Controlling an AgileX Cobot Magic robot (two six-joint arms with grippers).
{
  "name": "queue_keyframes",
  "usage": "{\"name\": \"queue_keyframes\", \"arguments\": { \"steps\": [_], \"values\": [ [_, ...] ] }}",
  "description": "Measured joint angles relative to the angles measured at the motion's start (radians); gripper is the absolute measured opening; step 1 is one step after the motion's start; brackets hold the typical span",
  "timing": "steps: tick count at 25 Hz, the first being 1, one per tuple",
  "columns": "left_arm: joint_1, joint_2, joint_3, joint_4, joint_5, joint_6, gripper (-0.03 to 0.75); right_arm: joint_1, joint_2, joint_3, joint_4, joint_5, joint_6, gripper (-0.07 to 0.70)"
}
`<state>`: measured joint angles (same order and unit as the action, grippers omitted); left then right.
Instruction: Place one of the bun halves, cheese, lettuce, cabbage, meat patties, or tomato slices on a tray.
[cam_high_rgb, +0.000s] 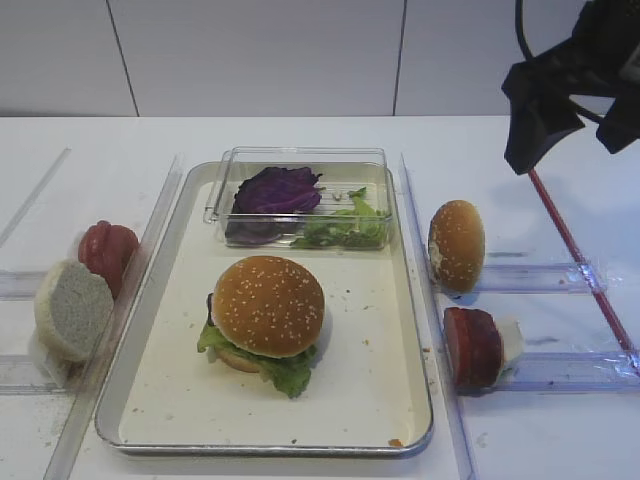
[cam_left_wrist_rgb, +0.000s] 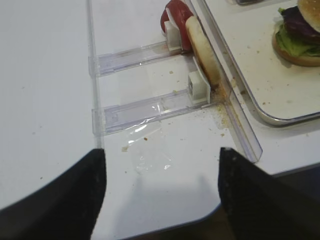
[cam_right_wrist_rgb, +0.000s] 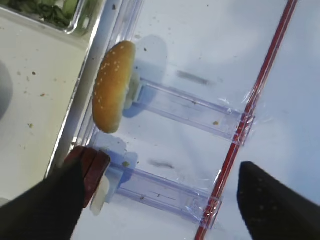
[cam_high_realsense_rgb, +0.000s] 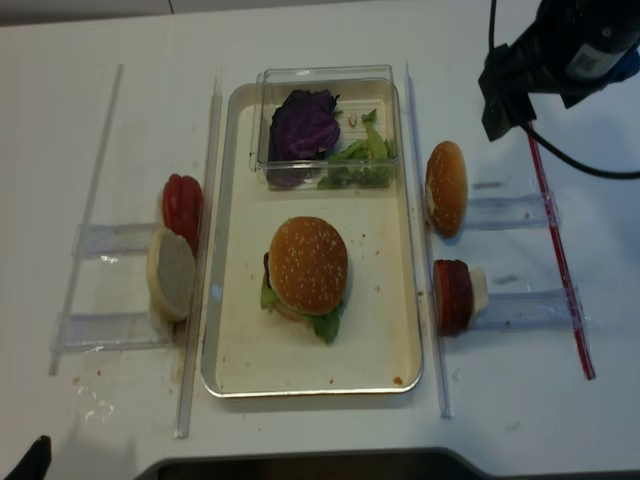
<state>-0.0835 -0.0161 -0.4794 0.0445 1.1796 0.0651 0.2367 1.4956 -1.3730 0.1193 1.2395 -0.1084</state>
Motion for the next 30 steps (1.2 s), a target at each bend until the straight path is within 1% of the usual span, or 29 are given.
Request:
{"name": "queue_keyframes", "arguments": {
  "steps": [7,8,13,15,20,30],
  "values": [
    [0.0,0.0,0.0,0.0,0.0,0.0,0.44,-0.008,-0.069,0.075,-0.027,0.002,0.002,0.615],
    [0.0,0.0,0.0,0.0,0.0,0.0,0.44,-0.019,-0.084,0.082,-0.016,0.002,0.002,0.615],
    [0.0,0.0,0.0,0.0,0.0,0.0,0.44,-0.127,-0.169,0.129,0.036,0.002,-0.014,0.615],
    [0.0,0.0,0.0,0.0,0.0,0.0,0.44,-0.141,-0.217,0.144,0.036,0.004,-0.017,0.614],
    [0.0,0.0,0.0,0.0,0.0,0.0,0.44,-0.141,-0.346,0.177,0.024,0.007,-0.017,0.614],
    [0.0,0.0,0.0,0.0,0.0,0.0,0.44,-0.141,-0.619,0.29,0.022,0.02,-0.011,0.614]
  ]
}}
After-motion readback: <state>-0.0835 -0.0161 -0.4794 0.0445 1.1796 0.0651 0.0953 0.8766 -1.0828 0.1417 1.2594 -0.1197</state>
